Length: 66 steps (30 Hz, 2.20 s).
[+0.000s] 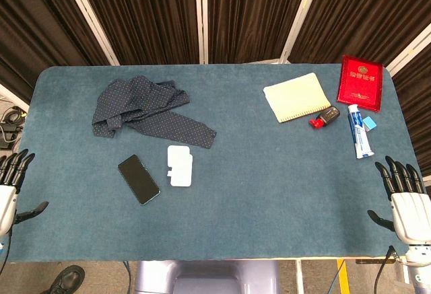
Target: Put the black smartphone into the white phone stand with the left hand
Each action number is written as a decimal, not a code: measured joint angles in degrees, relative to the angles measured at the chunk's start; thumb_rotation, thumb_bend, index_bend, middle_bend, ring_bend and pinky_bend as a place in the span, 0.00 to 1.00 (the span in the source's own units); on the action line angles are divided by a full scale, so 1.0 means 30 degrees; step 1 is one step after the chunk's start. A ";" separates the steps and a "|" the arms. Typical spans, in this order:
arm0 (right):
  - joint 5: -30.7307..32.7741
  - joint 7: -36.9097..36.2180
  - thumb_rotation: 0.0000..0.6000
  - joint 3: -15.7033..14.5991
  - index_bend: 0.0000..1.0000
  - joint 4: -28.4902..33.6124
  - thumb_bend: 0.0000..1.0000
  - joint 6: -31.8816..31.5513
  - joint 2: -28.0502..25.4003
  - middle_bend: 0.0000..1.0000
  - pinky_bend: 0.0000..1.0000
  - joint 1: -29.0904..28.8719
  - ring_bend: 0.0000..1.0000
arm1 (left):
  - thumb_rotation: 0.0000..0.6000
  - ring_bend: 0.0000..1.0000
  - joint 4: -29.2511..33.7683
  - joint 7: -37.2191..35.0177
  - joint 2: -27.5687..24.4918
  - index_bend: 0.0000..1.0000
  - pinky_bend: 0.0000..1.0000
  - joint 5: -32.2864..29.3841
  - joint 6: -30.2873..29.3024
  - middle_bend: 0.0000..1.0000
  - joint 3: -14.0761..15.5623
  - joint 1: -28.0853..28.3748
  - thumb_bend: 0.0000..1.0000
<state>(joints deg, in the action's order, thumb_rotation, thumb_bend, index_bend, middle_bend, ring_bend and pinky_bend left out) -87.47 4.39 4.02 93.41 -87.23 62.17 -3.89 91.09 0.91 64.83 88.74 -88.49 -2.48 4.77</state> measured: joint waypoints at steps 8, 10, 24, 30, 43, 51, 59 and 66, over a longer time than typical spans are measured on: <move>0.0068 0.0018 1.00 -0.0019 0.00 -0.0005 0.00 0.0203 0.0016 0.00 0.00 -0.0059 0.00 | 1.00 0.00 -0.0176 0.0478 0.0156 0.00 0.00 -0.0298 0.0627 0.00 0.0037 0.0203 0.00; 0.0086 0.0033 1.00 -0.0013 0.00 0.0051 0.00 0.0243 0.0005 0.00 0.00 -0.0079 0.00 | 1.00 0.00 -0.0294 0.0393 0.0204 0.00 0.00 -0.0315 0.0998 0.00 0.0037 0.0395 0.00; 0.1851 0.1045 1.00 0.0338 0.00 -0.0055 0.00 0.1684 0.0256 0.00 0.00 -0.0535 0.00 | 1.00 0.03 -0.2716 -0.0675 0.1008 0.05 0.07 0.2319 0.8634 0.00 0.0097 0.6575 0.00; 0.2565 0.1298 1.00 0.0581 0.00 -0.0142 0.00 0.2049 0.0296 0.00 0.00 -0.0678 0.00 | 1.00 0.10 -0.3921 -0.0182 0.1603 0.15 0.12 0.3079 1.1762 0.06 0.0243 0.9444 0.00; 0.3318 0.1808 1.00 0.0692 0.00 -0.0348 0.00 0.2380 0.0451 0.00 0.00 -0.0784 0.00 | 1.00 0.16 -0.6325 -0.0360 0.3687 0.17 0.18 0.3673 1.3686 0.11 0.1246 1.1664 0.00; 0.3593 0.1840 1.00 0.0728 0.00 -0.0448 0.00 0.2436 0.0448 0.00 0.00 -0.0764 0.00 | 1.00 0.17 -0.7581 -0.0911 0.4950 0.17 0.19 0.4044 1.3831 0.11 0.2005 1.2564 0.00; 0.3837 0.1697 1.00 0.0793 0.00 -0.0558 0.00 0.2531 0.0402 0.00 0.00 -0.0766 0.00 | 1.00 0.17 -0.8154 -0.0924 0.5338 0.18 0.19 0.4080 1.3926 0.11 0.2608 1.2915 0.00; 0.3886 0.1641 1.00 0.0820 0.00 -0.0531 0.00 0.2507 0.0354 0.00 0.00 -0.0760 0.00 | 1.00 0.17 -0.8545 -0.0994 0.5743 0.19 0.20 0.4050 1.3753 0.12 0.3010 1.3117 0.00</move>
<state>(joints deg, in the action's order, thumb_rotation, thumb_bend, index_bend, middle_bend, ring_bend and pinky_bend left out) -75.81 9.31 6.48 91.82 -79.71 63.23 -6.17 65.45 -2.07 82.06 100.89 -47.23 6.55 44.12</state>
